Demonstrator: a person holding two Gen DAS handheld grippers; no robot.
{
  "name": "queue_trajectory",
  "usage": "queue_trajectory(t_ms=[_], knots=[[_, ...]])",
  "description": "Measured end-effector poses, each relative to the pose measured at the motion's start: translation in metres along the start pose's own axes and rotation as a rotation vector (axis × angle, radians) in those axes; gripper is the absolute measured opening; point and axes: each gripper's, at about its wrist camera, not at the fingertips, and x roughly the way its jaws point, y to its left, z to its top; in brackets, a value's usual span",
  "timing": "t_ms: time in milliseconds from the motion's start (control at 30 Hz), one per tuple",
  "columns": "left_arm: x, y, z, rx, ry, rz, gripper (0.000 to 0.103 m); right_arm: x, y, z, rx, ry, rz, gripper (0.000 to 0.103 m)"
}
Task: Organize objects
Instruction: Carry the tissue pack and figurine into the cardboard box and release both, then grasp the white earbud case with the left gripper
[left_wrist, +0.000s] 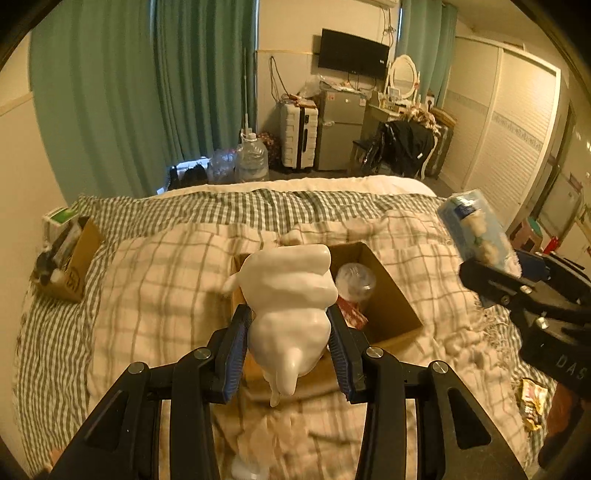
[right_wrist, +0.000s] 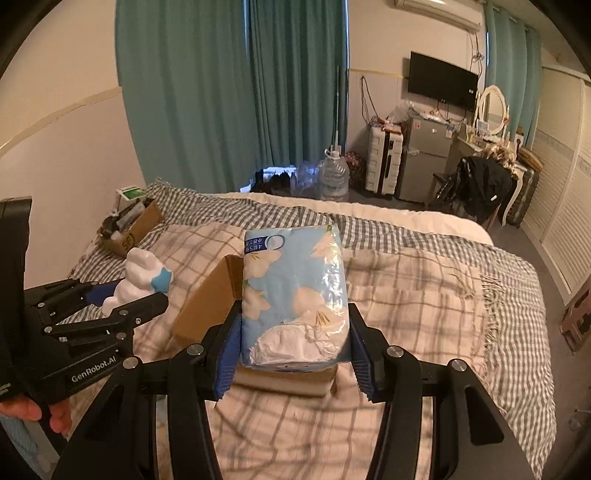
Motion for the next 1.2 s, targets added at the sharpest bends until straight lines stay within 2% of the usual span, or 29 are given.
queue_trajectory(t_ms=[133, 367, 600, 767, 833, 867, 933, 1067, 1200], knots=[[0.045, 0.003, 0.016, 0.005, 0.028, 0.005, 0.041, 0.046, -0.009, 0.007, 0.024, 0.043, 0.006, 0.051], [0.107, 0.007, 0.013, 0.026, 0.104, 0.015, 0.041, 0.117, -0.025, -0.006, 0.042, 0.137, 0.002, 0.049], [0.128, 0.014, 0.002, 0.007, 0.129, 0.002, 0.042, 0.134, -0.034, -0.015, 0.070, 0.162, 0.015, 0.050], [0.114, 0.010, 0.005, 0.006, 0.098, 0.009, 0.045, 0.123, -0.034, -0.010, 0.082, 0.147, -0.011, 0.054], [0.106, 0.010, 0.006, 0.008, 0.099, 0.011, 0.055, 0.112, -0.035, -0.007, 0.095, 0.128, -0.022, 0.065], [0.098, 0.009, 0.005, 0.007, 0.092, 0.018, 0.058, 0.103, -0.036, -0.005, 0.097, 0.115, -0.029, 0.065], [0.084, 0.009, 0.006, 0.006, 0.074, 0.026, 0.077, 0.085, -0.037, -0.002, 0.102, 0.094, -0.032, 0.068], [0.040, 0.008, 0.008, 0.008, 0.024, 0.049, 0.080, 0.045, -0.038, 0.000, 0.106, 0.062, -0.053, 0.069], [-0.007, 0.007, 0.004, 0.020, -0.043, 0.071, 0.097, -0.001, -0.030, -0.002, 0.090, 0.034, -0.061, 0.070]])
